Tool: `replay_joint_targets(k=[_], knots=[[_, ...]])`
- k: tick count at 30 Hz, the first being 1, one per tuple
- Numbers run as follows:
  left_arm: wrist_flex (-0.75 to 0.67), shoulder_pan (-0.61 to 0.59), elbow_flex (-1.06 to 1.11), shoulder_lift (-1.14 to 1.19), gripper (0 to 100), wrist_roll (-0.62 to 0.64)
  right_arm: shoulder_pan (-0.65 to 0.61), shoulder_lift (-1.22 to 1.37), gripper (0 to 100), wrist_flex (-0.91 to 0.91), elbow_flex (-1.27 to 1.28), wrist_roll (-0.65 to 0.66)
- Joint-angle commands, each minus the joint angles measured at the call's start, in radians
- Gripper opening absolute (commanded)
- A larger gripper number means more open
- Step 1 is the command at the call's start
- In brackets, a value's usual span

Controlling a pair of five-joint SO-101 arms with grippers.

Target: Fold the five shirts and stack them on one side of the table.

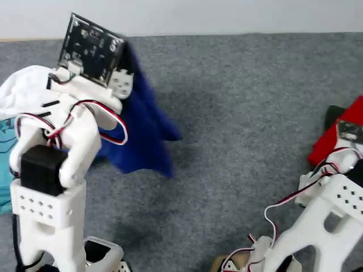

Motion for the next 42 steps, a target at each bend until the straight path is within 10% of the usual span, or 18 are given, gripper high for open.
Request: replay_joint_targets(k=[1,10,22,33,42], knots=[[-0.132,0.087,-0.073,-0.034,0,0.006,0.01,-0.033,0.9,0.038,0.014,-0.012],[-0.164,0.15,-0.24,-0.035,0,0.002,0.01,-0.033,0.9,0.038,0.017,-0.014],[0.137,-0.417,0.107,-0.021,0,-0.009,0.007,-0.033,0.9,0.036,0.017,-0.091],[-0.086,-0.77,0.634,-0.021,11,-0.232,0.004,-0.033,0.9,0.033,0.015,-0.089],[-0.201,-0.818,0.671,-0.028,17,-0.233,0.002,-0.031,0.9,0.033,0.015,-0.089]])
